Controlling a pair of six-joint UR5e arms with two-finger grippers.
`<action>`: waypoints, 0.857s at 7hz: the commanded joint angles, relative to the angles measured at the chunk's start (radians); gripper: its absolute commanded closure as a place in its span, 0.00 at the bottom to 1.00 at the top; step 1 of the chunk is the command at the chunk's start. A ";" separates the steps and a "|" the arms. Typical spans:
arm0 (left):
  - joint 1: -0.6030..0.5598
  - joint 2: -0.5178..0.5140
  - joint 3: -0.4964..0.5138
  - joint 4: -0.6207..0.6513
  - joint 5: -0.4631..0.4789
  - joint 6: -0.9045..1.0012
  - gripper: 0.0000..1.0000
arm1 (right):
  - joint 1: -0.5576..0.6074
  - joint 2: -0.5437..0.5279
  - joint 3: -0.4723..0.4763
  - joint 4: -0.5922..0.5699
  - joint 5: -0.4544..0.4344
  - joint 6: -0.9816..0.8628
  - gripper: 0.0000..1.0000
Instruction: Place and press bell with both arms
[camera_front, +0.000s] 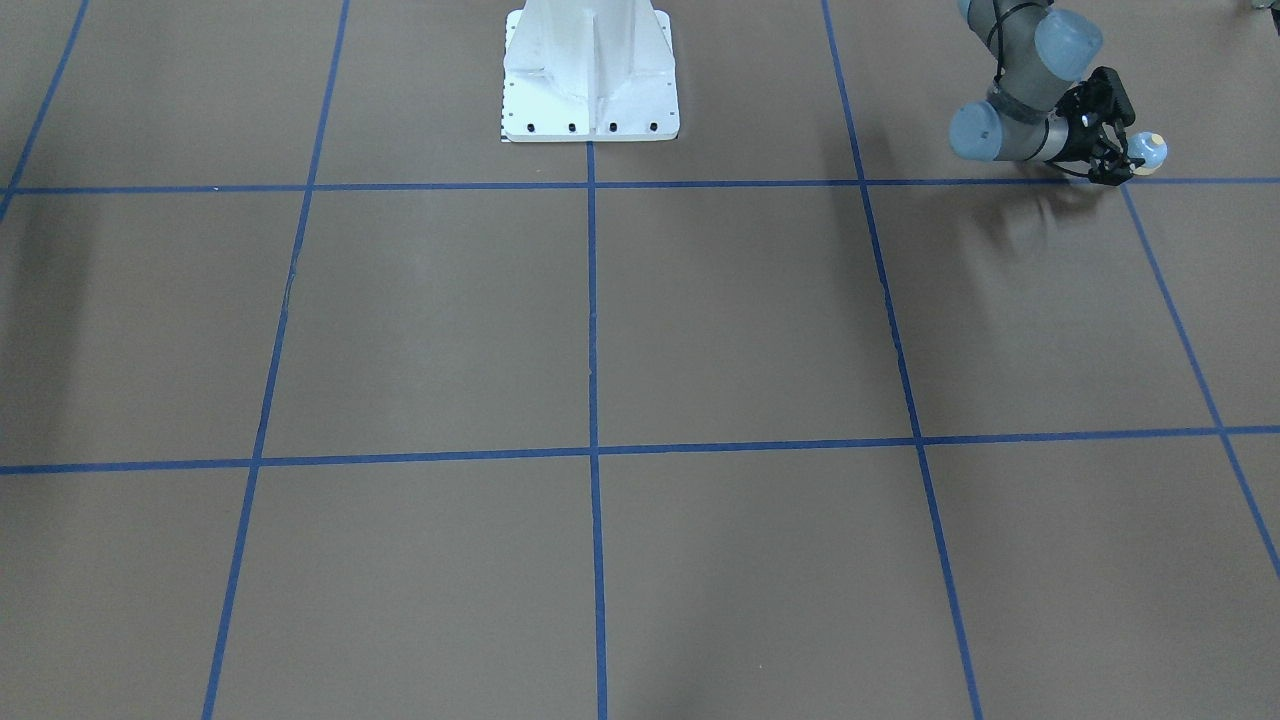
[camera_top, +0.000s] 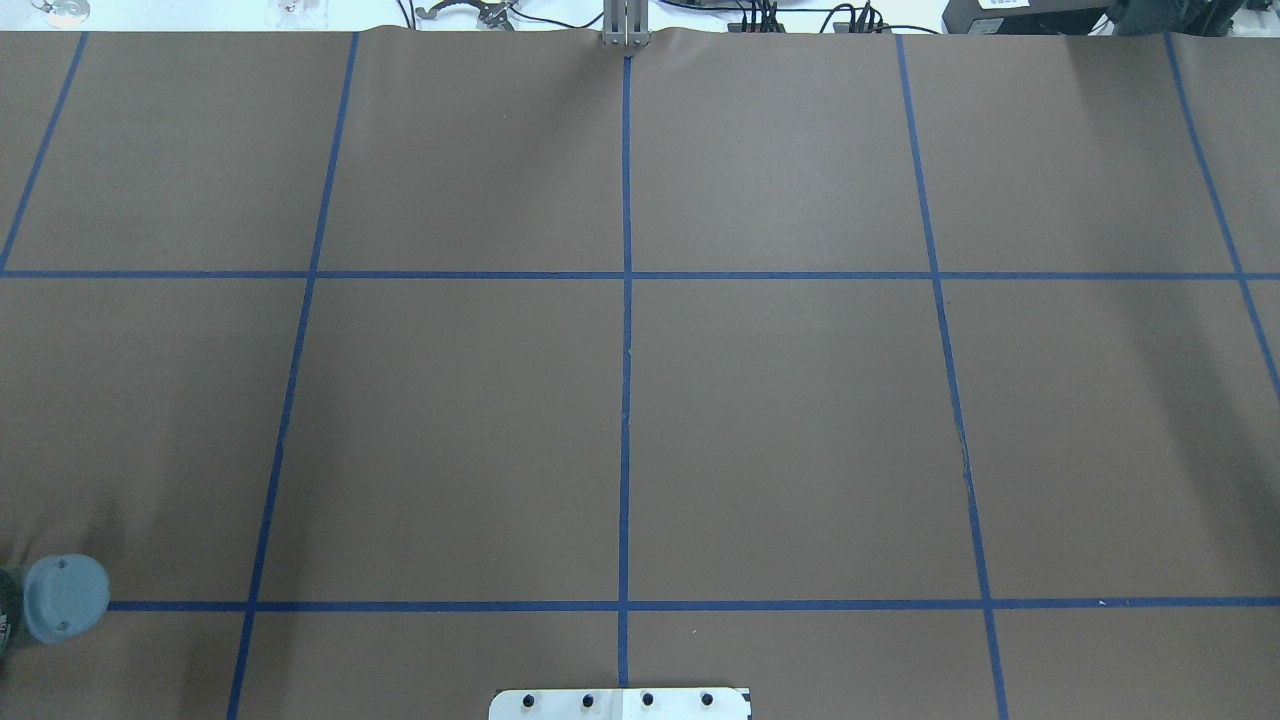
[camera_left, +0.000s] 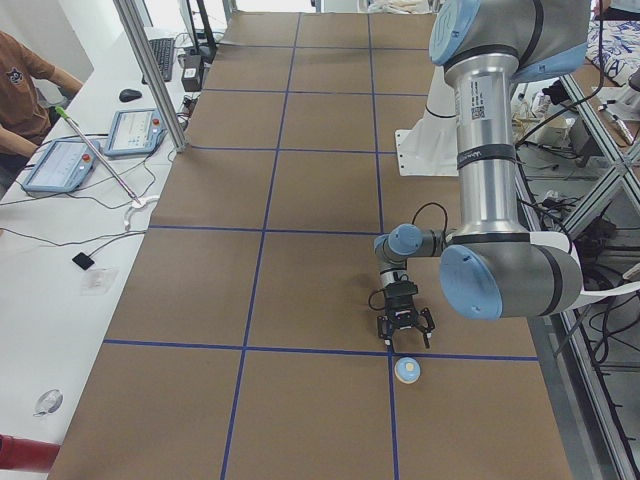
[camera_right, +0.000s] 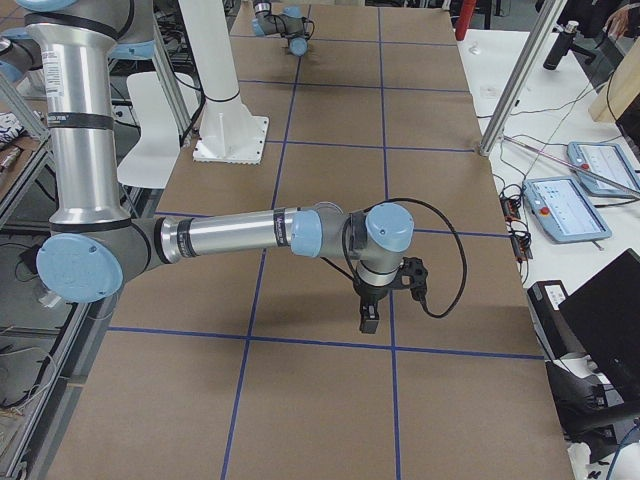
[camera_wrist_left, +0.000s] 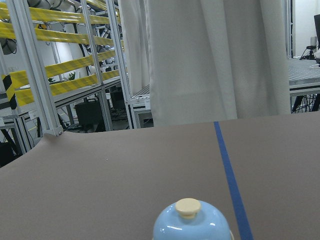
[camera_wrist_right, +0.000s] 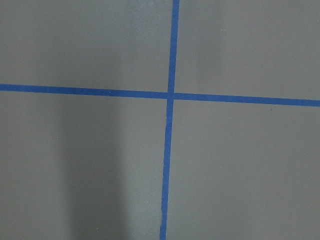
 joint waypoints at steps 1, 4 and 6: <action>-0.002 0.026 0.002 -0.003 0.000 0.028 0.00 | 0.002 0.002 0.000 0.000 0.000 0.000 0.00; 0.001 0.021 0.062 -0.063 0.008 0.030 0.00 | 0.000 0.003 -0.003 0.002 0.000 -0.003 0.00; 0.001 0.020 0.086 -0.084 0.010 0.031 0.00 | 0.000 0.002 0.006 0.000 -0.002 -0.003 0.00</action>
